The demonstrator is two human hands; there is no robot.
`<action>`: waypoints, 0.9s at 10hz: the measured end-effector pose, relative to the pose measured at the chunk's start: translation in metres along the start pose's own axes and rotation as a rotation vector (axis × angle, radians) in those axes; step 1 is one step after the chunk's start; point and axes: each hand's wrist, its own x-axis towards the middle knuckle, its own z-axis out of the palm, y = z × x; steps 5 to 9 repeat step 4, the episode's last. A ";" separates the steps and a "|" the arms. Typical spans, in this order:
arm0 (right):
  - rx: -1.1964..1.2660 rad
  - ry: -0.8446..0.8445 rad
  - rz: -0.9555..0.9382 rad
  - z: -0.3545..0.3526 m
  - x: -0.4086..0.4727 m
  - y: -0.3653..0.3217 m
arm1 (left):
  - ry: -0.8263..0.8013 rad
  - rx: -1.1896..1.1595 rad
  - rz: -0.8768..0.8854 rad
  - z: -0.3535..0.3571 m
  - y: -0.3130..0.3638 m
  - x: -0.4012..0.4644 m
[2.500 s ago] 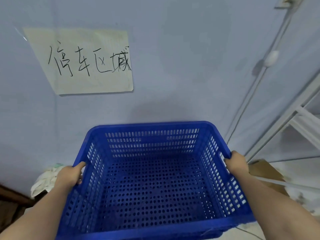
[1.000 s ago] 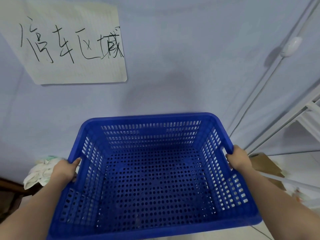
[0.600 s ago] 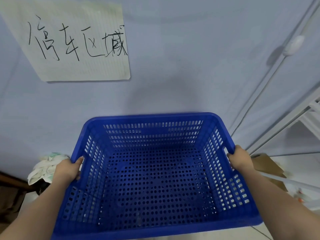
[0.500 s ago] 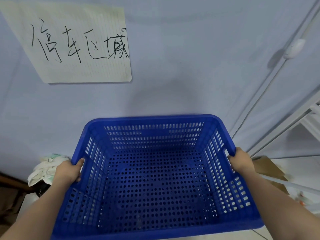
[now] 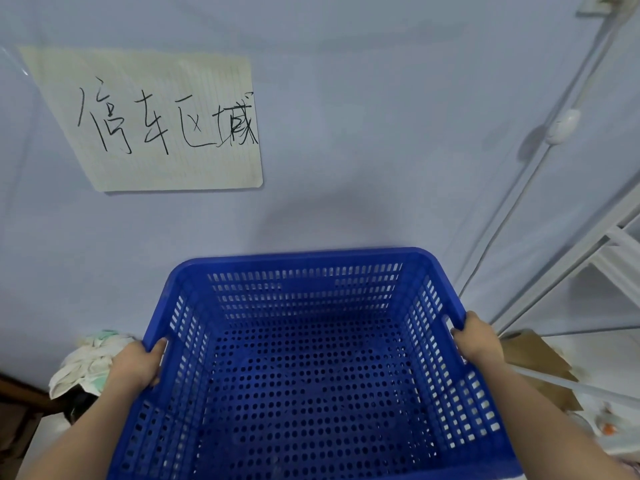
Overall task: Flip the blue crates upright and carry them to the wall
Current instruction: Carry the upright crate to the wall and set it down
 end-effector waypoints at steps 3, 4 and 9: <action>-0.157 -0.017 0.174 0.000 -0.022 -0.022 | 0.056 0.255 -0.087 -0.001 0.013 -0.012; -0.314 0.045 0.097 0.006 -0.036 -0.035 | 0.008 0.269 -0.094 -0.002 0.038 -0.029; -0.314 0.045 0.097 0.006 -0.036 -0.035 | 0.008 0.269 -0.094 -0.002 0.038 -0.029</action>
